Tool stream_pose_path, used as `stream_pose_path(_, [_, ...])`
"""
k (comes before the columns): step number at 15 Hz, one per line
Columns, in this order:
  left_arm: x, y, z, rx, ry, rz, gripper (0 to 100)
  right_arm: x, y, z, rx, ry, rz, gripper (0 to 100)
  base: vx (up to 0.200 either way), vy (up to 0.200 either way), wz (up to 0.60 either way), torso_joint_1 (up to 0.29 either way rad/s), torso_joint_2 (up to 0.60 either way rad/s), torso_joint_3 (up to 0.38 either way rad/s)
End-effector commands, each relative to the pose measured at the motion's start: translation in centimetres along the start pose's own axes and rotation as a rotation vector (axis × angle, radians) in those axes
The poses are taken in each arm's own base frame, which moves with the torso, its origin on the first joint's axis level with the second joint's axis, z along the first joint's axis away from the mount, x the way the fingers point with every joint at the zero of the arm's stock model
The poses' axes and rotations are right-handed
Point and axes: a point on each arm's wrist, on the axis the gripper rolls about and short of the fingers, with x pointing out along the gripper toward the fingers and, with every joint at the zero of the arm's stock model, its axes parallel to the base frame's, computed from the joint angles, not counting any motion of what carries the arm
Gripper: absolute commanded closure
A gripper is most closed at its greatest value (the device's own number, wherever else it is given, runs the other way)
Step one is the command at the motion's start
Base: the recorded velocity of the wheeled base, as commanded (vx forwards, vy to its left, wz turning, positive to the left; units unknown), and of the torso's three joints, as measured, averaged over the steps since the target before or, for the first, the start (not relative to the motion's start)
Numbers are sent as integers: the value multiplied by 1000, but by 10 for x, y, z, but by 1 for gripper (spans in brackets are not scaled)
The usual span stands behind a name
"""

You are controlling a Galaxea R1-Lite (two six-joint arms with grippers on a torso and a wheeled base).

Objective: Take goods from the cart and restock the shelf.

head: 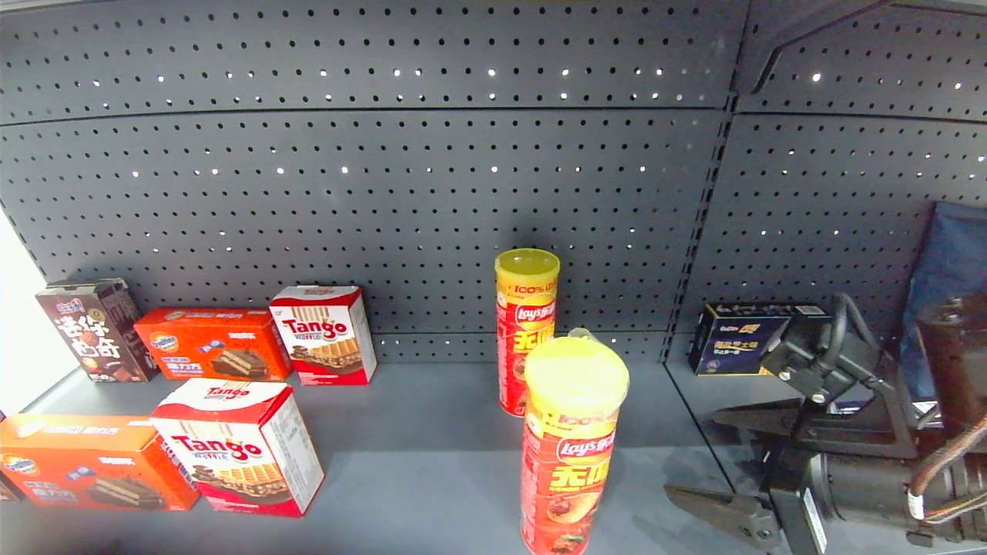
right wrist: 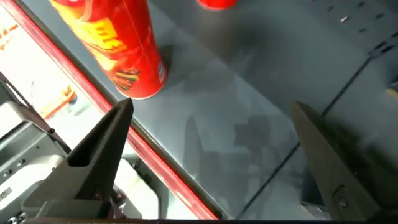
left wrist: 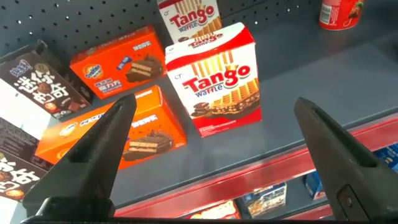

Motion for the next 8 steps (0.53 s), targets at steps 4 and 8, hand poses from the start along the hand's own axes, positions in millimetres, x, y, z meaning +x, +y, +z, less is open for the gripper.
stream_pose_path(4, [1,-1,-2,-1,11,-3,0,29,-3,2,1,67,4,0,0,0,0,0,0,0])
stream_pose_path(8, [1,0,-2,-18,8,-3,0,44,-4,5,1,95,-11,0,0,0,0,0,0,0])
